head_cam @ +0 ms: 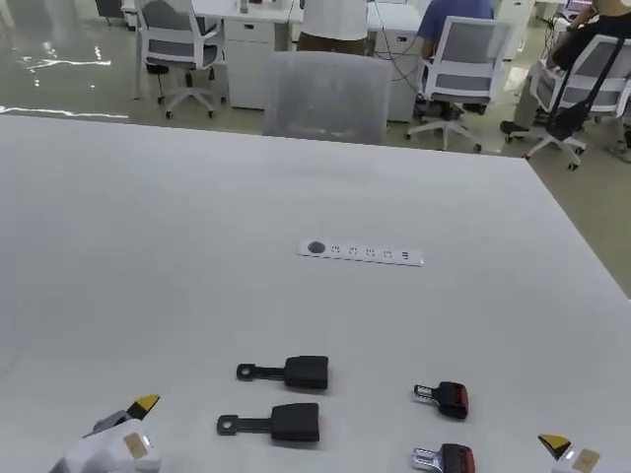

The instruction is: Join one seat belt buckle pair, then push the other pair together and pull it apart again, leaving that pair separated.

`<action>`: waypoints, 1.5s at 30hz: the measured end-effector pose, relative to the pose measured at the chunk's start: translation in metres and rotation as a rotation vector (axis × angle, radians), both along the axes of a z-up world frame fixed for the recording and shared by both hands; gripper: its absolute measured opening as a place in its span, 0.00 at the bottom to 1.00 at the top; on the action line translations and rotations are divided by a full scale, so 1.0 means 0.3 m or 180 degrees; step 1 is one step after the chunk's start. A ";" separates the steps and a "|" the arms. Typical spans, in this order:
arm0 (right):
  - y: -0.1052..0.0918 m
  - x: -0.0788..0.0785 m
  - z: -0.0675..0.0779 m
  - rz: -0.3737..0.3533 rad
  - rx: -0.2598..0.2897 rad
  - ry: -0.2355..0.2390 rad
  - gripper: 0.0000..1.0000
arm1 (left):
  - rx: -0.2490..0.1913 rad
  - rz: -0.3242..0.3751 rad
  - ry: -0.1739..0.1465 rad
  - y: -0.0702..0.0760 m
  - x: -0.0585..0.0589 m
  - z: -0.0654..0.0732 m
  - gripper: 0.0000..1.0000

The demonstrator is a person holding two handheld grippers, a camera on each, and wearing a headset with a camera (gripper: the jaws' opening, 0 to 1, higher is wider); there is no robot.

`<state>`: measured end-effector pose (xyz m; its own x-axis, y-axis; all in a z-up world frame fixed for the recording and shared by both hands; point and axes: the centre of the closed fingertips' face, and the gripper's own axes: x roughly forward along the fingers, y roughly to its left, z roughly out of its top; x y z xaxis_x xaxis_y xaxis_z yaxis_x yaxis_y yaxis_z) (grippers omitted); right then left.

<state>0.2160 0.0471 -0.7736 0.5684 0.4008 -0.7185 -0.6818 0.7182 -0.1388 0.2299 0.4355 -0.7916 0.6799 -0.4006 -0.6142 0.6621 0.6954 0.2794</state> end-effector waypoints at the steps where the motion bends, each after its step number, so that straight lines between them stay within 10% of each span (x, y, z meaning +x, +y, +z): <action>1: 0.000 0.001 -0.003 -0.0005 -0.0003 0.0009 1.00 | 0.0024 -0.0002 -0.0030 0.002 0.002 0.004 1.00; 26: -0.015 -0.026 -0.037 -0.0111 0.0035 0.0134 0.87 | 0.0136 -0.0164 0.0016 -0.023 -0.023 0.012 0.87; 30: 0.011 -0.026 -0.019 0.0014 0.0110 0.0178 0.80 | 0.0093 -0.0307 0.0246 -0.048 -0.051 -0.009 0.80; 45: 0.023 0.005 -0.029 0.0617 -0.0217 0.0201 0.65 | 0.0324 -0.0886 0.0384 -0.160 0.089 0.045 0.71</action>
<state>0.2174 0.0540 -0.7825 0.4384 0.4473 -0.7795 -0.8151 0.5633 -0.1352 0.2566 0.3874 -0.7780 0.4728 -0.4933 -0.7301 0.8555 0.4554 0.2463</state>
